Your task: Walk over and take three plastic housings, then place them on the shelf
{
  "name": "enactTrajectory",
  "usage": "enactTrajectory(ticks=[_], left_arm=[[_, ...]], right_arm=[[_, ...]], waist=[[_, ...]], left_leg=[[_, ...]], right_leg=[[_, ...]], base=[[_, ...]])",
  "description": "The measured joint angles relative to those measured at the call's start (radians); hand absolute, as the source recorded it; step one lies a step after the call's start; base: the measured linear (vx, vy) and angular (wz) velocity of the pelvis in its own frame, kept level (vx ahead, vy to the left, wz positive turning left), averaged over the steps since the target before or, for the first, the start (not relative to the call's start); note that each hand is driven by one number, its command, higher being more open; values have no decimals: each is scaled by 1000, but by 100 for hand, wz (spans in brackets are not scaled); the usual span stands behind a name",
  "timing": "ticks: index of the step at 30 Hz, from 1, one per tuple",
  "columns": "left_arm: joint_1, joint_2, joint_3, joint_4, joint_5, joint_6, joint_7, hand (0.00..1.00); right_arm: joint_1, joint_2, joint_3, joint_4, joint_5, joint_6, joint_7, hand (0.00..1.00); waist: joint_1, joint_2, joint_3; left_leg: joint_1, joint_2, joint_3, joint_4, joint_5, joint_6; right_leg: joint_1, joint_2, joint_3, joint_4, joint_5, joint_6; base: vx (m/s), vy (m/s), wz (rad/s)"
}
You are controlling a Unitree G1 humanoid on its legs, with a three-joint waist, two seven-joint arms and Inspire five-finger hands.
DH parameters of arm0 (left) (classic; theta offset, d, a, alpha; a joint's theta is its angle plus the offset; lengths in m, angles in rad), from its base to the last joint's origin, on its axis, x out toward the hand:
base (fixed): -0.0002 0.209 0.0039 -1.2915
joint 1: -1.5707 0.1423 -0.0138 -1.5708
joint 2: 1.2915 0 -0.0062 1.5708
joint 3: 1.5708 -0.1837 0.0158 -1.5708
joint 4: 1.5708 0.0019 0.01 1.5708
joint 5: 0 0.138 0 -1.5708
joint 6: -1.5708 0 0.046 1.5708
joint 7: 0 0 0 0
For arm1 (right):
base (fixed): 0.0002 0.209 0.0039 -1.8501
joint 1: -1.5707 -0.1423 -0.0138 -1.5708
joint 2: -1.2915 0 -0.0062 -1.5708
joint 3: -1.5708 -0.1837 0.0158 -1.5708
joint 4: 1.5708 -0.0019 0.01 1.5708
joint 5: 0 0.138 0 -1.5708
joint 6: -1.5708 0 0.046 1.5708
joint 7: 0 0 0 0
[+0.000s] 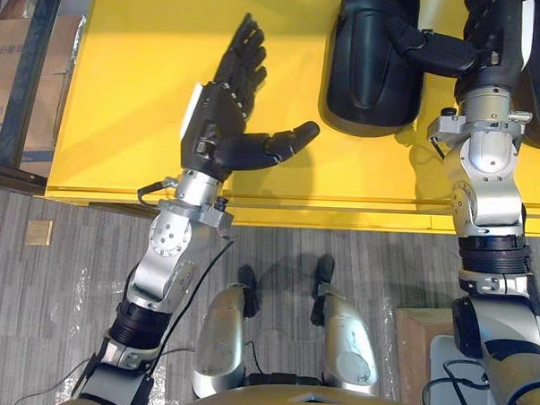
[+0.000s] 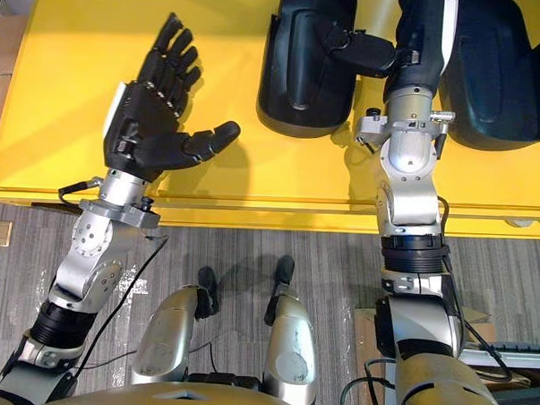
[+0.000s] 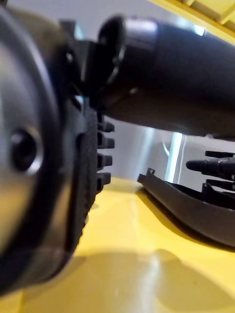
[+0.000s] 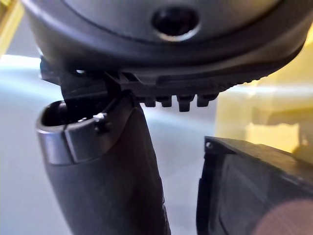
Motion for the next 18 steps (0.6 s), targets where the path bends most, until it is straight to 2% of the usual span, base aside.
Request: enactTrajectory(ticks=[4, 9, 15, 18], left_arm=[[-6, 0, -43, 0, -81, 46, -49, 100], [-34, 0, -82, 33, -102, 64, -66, 100], [-59, 0, -87, 44, -121, 88, -79, 100], [-72, 3, -88, 54, -123, 90, -84, 100]], right_arm=[[-31, -8, 9, 58, 55, 40, 23, 100], [-72, -46, 47, 89, 146, 78, 71, 100], [-143, -48, 61, 203, 192, 85, 119, 100], [-150, -48, 79, 205, 202, 86, 143, 100]], waist=[[0, 1, 0], [-1, 2, 1], [0, 2, 1], [-1, 2, 1]], left_leg=[[1, 0, -2, -2, 5, 0], [10, -11, -1, -16, 16, 3], [11, -14, -1, -19, 24, 6], [11, -14, -2, -19, 24, 7]], right_leg=[[0, -2, -3, 3, 0, 0], [0, -11, -2, 13, 0, 0], [1, -15, -5, 16, 1, 0], [3, -15, -5, 16, 2, 2]], base=[[-12, 15, 2], [-33, 31, 2], [-36, 31, 1], [-3, 10, 0]])
